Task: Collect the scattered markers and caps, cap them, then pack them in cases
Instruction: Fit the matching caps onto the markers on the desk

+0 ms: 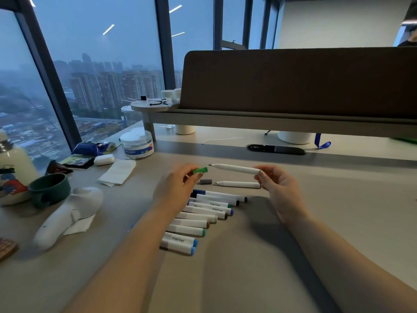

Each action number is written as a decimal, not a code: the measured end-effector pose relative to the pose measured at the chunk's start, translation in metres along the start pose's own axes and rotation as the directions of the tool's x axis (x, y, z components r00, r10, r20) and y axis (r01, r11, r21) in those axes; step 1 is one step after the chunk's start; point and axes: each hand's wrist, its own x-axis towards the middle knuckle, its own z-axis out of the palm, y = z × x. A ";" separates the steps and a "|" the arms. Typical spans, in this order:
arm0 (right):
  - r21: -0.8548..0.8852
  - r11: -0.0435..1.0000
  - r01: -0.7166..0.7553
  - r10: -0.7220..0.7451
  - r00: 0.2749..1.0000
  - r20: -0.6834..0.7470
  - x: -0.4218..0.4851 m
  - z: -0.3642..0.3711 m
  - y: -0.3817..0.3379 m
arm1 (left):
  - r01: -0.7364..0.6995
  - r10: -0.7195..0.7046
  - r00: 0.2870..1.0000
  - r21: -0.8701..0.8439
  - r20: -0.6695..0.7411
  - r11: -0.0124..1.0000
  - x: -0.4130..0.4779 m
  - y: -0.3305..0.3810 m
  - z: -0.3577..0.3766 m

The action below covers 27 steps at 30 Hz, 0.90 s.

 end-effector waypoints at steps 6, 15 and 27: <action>-0.025 1.000 0.001 -0.001 1.000 0.011 -0.001 0.000 0.000 | -0.015 0.015 1.000 -0.005 0.002 1.000 0.002 -0.001 0.001; -0.124 0.989 0.082 -0.070 0.993 0.099 -0.005 0.005 -0.002 | 0.025 -0.035 0.999 -0.249 -0.034 0.968 -0.001 0.008 -0.004; -0.311 0.932 0.188 -0.162 0.981 0.106 -0.005 0.008 0.004 | 0.120 -0.129 0.991 -0.229 -0.023 0.966 0.000 0.003 0.008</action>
